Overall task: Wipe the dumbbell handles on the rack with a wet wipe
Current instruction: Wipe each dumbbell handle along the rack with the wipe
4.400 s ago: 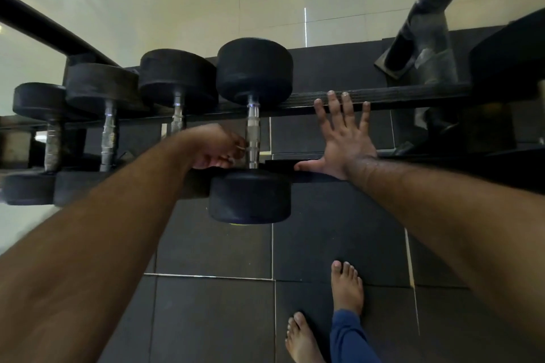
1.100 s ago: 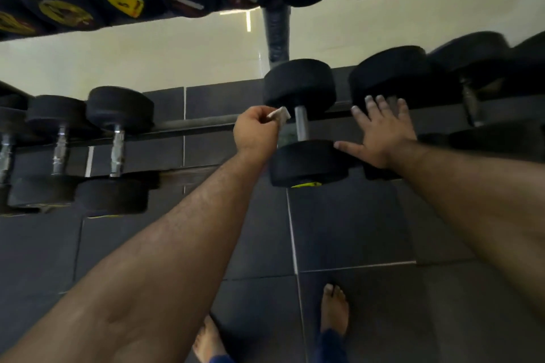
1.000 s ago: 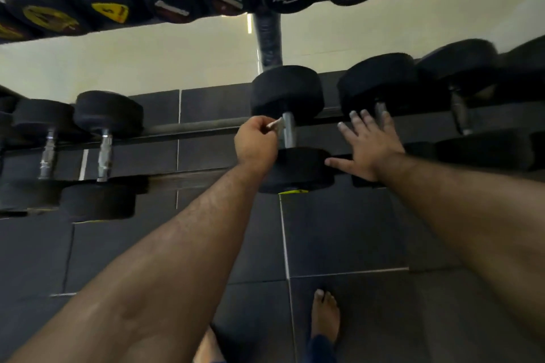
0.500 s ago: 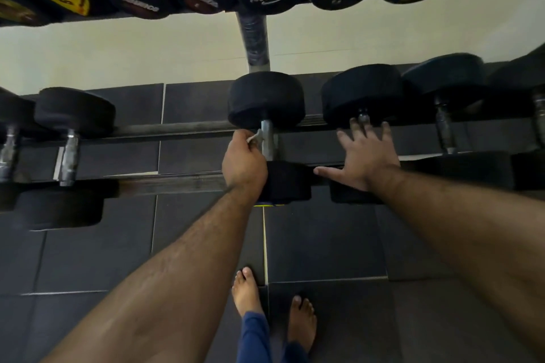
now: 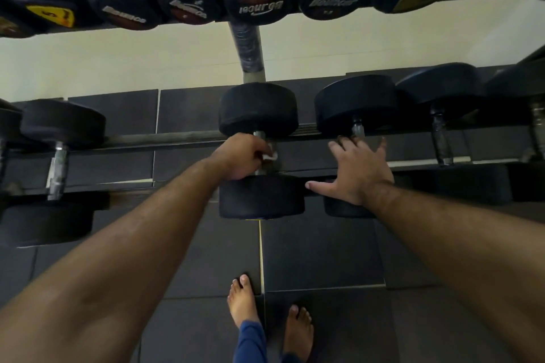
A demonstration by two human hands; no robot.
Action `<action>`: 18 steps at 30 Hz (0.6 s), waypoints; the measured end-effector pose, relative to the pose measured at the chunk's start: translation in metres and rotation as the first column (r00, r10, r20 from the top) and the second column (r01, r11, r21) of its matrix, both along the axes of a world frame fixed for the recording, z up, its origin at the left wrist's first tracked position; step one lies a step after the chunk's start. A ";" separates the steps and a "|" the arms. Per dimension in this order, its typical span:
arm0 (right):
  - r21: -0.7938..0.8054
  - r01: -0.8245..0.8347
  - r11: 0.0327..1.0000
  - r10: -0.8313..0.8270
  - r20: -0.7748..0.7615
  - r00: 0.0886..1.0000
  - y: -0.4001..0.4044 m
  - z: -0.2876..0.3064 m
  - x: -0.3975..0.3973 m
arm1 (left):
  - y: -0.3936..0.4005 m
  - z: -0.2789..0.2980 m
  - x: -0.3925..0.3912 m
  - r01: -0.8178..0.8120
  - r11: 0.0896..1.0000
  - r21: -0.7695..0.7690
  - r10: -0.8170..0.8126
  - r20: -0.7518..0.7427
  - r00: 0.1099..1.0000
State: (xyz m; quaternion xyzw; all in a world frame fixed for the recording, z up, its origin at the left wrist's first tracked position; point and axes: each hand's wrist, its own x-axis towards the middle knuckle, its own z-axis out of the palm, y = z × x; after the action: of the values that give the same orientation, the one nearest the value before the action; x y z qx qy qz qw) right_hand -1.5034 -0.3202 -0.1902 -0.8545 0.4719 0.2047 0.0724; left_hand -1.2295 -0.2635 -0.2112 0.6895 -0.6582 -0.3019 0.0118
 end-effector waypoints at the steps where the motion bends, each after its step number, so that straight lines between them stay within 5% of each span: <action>1: 0.005 -0.001 1.000 0.001 -0.004 1.000 0.001 0.000 0.000 | 0.002 0.003 0.002 0.001 0.999 0.040 0.001 -0.043 0.999; 6: 0.028 -0.004 1.000 0.004 -0.002 1.000 0.000 0.005 0.002 | -0.007 0.007 -0.009 -0.175 0.937 -0.303 0.172 -0.037 0.984; 10: 0.035 -0.014 0.999 0.014 -0.006 1.000 -0.001 0.007 0.002 | -0.009 -0.002 -0.018 0.040 0.993 -0.112 -0.022 0.161 0.987; 14: 0.036 -0.021 0.999 0.021 -0.023 1.000 -0.001 0.007 0.004 | -0.006 0.006 -0.010 0.084 0.995 0.055 -0.086 0.029 0.996; 18: 0.038 -0.026 0.999 0.027 -0.030 0.999 -0.001 0.007 0.005 | -0.015 0.001 -0.010 0.023 0.985 -0.172 -0.011 0.066 0.998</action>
State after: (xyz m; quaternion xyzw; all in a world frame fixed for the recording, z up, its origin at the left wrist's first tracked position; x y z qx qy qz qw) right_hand -1.4987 -0.3211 -0.1829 -0.8559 0.4578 0.2273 0.0784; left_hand -1.2397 -0.2789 -0.2105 0.6897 -0.6877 -0.2216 0.0475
